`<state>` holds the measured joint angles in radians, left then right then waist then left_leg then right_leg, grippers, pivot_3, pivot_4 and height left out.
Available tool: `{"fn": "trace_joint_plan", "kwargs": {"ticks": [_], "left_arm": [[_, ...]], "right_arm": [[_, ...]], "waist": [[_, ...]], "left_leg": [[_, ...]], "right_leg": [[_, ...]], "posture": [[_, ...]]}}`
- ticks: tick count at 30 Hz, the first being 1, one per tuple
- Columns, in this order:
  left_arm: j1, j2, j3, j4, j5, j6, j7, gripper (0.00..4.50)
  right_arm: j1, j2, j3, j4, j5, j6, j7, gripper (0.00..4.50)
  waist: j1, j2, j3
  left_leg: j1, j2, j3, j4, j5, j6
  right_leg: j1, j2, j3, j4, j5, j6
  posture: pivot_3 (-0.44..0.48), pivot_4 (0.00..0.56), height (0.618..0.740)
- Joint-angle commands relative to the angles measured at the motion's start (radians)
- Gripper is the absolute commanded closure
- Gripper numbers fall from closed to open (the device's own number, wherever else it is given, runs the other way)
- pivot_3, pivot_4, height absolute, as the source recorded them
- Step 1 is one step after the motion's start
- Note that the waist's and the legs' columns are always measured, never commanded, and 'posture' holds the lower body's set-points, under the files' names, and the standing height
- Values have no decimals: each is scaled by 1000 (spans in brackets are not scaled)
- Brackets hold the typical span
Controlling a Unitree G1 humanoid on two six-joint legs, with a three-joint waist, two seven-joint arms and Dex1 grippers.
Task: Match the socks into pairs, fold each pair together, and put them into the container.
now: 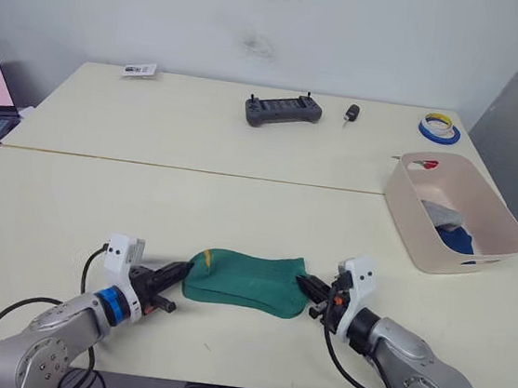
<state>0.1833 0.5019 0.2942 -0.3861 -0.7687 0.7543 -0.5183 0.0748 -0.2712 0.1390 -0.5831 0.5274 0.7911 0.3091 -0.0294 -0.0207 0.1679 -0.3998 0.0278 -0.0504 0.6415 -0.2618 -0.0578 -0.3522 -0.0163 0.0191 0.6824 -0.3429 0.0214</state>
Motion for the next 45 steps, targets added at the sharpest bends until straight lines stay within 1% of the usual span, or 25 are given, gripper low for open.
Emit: {"fn": "trace_joint_plan", "kwargs": {"ticks": [1, 5, 8, 13, 15, 18, 28, 35, 40, 44, 45], "left_arm": [[-18, -3, 16, -15, 4, -35, -5, 4489], [-51, -6, 55, -34, -35, -35, 13, 4489], [-63, 15, 93, -68, -82, -14, 12, 4489], [-14, 43, 140, -123, -151, 28, 15, 4489], [19, 40, 138, -131, -148, 24, 16, 4489], [52, 23, 107, -132, -121, -1, 17, 4489], [82, -10, 18, -115, -43, -43, 19, 4489], [90, -10, 3, -87, 20, -76, 21, 4489], [113, -22, -19, -94, 37, -79, 23, 4489], [123, -41, -9, -96, 5, -87, 5, 4489], [126, -36, -8, -97, 7, -86, 0, 4498]], "right_arm": [[7, 0, -10, -28, -2, -44, 14, 4500], [2, 10, -24, -56, 28, -55, 23, 4500], [-2, 17, -38, -85, 59, -50, 27, 4500], [-5, 10, -55, -114, 106, -29, 27, 4500], [-5, 5, -56, -112, 116, -24, 26, 4500], [-4, -6, -49, -85, 104, -27, 30, 4500], [11, -33, -33, -34, 75, -39, 37, 4500], [10, -30, -10, -6, 35, -52, 33, 4500], [-3, -29, 0, 5, 24, -49, 33, 4500], [-4, -30, -3, 6, 25, -51, 38, 4500], [-3, -28, -8, 4, 26, -51, 37, 4259]], "waist": [[0, 0, 0], [0, 0, 0], [0, 0, 0], [-2, 0, 0], [-2, 0, 0], [0, 0, 0], [0, 0, 0], [0, 0, 0], [0, 0, 0], [0, 0, 0], [0, 0, 0]], "left_leg": [[0, 0, 0, 0, 0, 0], [0, 0, 0, 0, 0, 0], [0, 0, 0, 0, 0, 0], [0, 0, 0, 0, 0, 0], [0, 0, 0, 0, 0, 0], [0, 0, 0, 0, 0, 0], [0, 0, 0, 0, 0, 0], [0, 0, 0, 0, 0, 0], [0, 0, 0, 0, 0, 0], [0, 0, 0, 0, 0, 0], [0, 0, 0, 0, 0, 0]], "right_leg": [[0, 0, 0, 0, 0, 0], [0, 0, 0, 0, 0, 0], [0, 0, 0, 0, 0, 0], [0, 0, 0, 0, 0, 0], [1, 0, 0, 0, 0, 0], [1, 0, 0, 0, 0, 0], [1, 0, 0, 0, 0, 0], [1, 0, 0, 0, 0, 0], [1, 0, 0, 0, 0, 0], [1, 0, 0, 0, 0, 0], [1, 0, 0, 0, 0, 0]], "posture": [[0, 150, 740], [0, 150, 740], [0, 150, 740], [0, 150, 740], [0, 150, 740], [0, 150, 740], [0, 150, 740], [0, 150, 740], [0, 150, 740], [0, 150, 740], [0, 150, 740]]}}
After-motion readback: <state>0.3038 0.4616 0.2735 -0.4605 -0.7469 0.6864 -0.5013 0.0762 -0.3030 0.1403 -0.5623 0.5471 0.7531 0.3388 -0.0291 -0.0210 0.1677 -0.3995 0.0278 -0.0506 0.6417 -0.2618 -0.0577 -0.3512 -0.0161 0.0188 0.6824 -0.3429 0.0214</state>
